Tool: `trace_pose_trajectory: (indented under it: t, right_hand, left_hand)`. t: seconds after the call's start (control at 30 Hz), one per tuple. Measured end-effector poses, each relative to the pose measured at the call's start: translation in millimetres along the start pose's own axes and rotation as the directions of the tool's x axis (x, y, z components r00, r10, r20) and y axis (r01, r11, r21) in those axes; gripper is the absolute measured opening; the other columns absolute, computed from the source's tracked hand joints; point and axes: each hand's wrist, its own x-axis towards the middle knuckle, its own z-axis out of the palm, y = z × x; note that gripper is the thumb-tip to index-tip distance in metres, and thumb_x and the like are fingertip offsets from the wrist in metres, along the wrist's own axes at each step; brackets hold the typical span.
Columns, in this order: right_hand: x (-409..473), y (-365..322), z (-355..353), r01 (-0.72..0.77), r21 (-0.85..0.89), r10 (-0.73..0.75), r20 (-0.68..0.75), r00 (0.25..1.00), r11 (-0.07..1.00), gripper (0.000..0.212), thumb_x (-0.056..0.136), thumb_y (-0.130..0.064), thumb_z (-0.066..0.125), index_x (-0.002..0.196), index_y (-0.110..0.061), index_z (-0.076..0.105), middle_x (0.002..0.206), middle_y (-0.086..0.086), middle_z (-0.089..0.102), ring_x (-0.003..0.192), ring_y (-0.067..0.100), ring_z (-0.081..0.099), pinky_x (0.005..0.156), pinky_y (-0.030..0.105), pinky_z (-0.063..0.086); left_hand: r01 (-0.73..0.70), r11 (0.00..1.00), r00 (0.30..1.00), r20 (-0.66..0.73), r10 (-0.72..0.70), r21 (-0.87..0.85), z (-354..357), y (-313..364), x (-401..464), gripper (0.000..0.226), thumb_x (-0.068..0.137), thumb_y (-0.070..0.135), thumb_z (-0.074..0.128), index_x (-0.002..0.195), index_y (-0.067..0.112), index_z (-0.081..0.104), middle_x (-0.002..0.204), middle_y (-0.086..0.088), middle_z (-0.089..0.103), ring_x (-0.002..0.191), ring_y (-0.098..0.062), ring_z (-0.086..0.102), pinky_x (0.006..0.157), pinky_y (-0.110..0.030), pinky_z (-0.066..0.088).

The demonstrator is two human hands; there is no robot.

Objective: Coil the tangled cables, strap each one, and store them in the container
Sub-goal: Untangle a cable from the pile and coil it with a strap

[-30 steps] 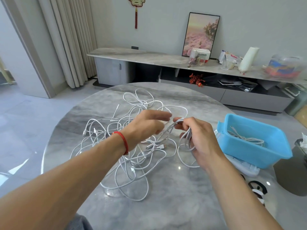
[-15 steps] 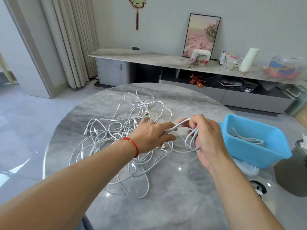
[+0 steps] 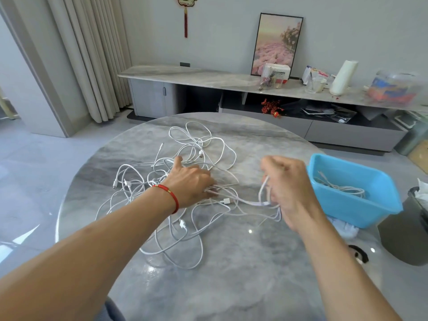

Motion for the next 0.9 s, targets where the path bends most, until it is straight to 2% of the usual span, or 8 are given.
trace_pose_trajectory:
  t: [0.1, 0.23, 0.3, 0.4, 0.57, 0.67, 0.8, 0.9]
  right_hand:
    - [-2, 15, 14, 0.103, -0.48, -0.077, 0.074, 0.994, 0.871, 0.04, 0.078, -0.04, 0.064, 0.061, -0.012, 0.041, 0.047, -0.008, 0.043, 0.049, 0.01, 0.039, 0.047, 0.022, 0.032]
    - [-1, 25, 19, 0.098, -0.643, 0.015, 0.167, 0.986, 0.759, 0.031, 0.081, -0.038, 0.068, 0.079, -0.023, 0.041, 0.075, -0.008, 0.055, 0.067, 0.005, 0.045, 0.052, 0.023, 0.028]
    - [-4, 27, 25, 0.132, -0.663, 0.033, 0.231, 0.973, 0.737, 0.033, 0.081, -0.036, 0.07, 0.088, -0.027, 0.039, 0.083, -0.007, 0.056, 0.075, 0.013, 0.049, 0.054, 0.023, 0.029]
    - [-11, 26, 38, 0.195, -0.674, 0.007, 0.285, 0.959, 0.712, 0.034, 0.082, -0.044, 0.073, 0.098, -0.032, 0.046, 0.08, -0.013, 0.055, 0.084, 0.021, 0.054, 0.061, 0.033, 0.035]
    - [-5, 15, 29, 0.265, -0.568, -0.129, 0.269, 0.954, 0.779, 0.034, 0.088, -0.05, 0.068, 0.071, -0.022, 0.067, 0.06, 0.001, 0.055, 0.068, 0.02, 0.053, 0.059, 0.034, 0.036]
    - [-4, 8, 10, 0.175, -0.351, -0.101, 0.22, 0.97, 0.92, 0.033, 0.089, -0.035, 0.07, 0.063, -0.016, 0.065, 0.052, 0.0, 0.051, 0.053, 0.01, 0.045, 0.059, 0.032, 0.035]
    - [-6, 4, -3, 0.172, -0.296, -0.094, 0.261, 0.961, 0.94, 0.039, 0.091, -0.03, 0.069, 0.063, -0.007, 0.056, 0.05, -0.004, 0.045, 0.05, 0.007, 0.038, 0.056, 0.03, 0.032]
    - [-7, 0, -6, 0.152, -0.206, -0.114, 0.184, 0.976, 0.967, 0.042, 0.083, -0.034, 0.064, 0.058, -0.007, 0.043, 0.054, 0.002, 0.041, 0.052, 0.01, 0.035, 0.054, 0.029, 0.029]
  left_hand:
    - [0.009, 1.0, 1.0, -0.027, -0.009, 0.016, 4, 0, -2, 0.041, 0.095, 0.068, 0.039, 0.117, 0.04, 0.059, 0.108, 0.013, 0.059, 0.106, -0.014, 0.058, 0.094, -0.046, 0.032]
    - [0.02, 0.998, 0.993, -0.117, -0.027, -0.06, 6, 1, -2, 0.033, 0.096, 0.063, 0.042, 0.117, 0.044, 0.058, 0.107, 0.015, 0.064, 0.103, -0.011, 0.06, 0.087, -0.042, 0.03]
    - [0.023, 0.995, 0.984, -0.172, -0.04, -0.102, 5, 1, -2, 0.027, 0.095, 0.06, 0.046, 0.113, 0.045, 0.059, 0.101, 0.015, 0.066, 0.1, -0.01, 0.062, 0.086, -0.042, 0.03]
    - [0.029, 0.988, 0.974, -0.219, -0.061, -0.149, 4, 2, -3, 0.033, 0.088, 0.066, 0.047, 0.105, 0.046, 0.067, 0.087, 0.013, 0.065, 0.092, -0.009, 0.061, 0.089, -0.044, 0.033]
    - [0.023, 0.983, 0.971, -0.23, -0.066, -0.184, 13, -4, -5, 0.043, 0.088, 0.067, 0.046, 0.086, 0.03, 0.068, 0.083, 0.011, 0.061, 0.091, -0.013, 0.062, 0.093, -0.044, 0.034]
    - [0.061, 0.98, 0.987, -0.132, -0.087, -0.19, 20, -14, -5, 0.043, 0.094, 0.066, 0.043, 0.096, 0.031, 0.066, 0.097, 0.014, 0.059, 0.103, -0.011, 0.059, 0.096, -0.045, 0.03]
    - [0.076, 0.97, 0.985, -0.135, -0.109, -0.23, 25, -18, -5, 0.039, 0.097, 0.063, 0.041, 0.109, 0.035, 0.065, 0.107, 0.014, 0.06, 0.108, -0.012, 0.057, 0.1, -0.045, 0.028]
    - [0.076, 0.966, 0.987, -0.122, -0.109, -0.247, 26, -17, -5, 0.035, 0.097, 0.059, 0.046, 0.118, 0.038, 0.063, 0.111, 0.015, 0.059, 0.113, -0.012, 0.054, 0.102, -0.046, 0.027]
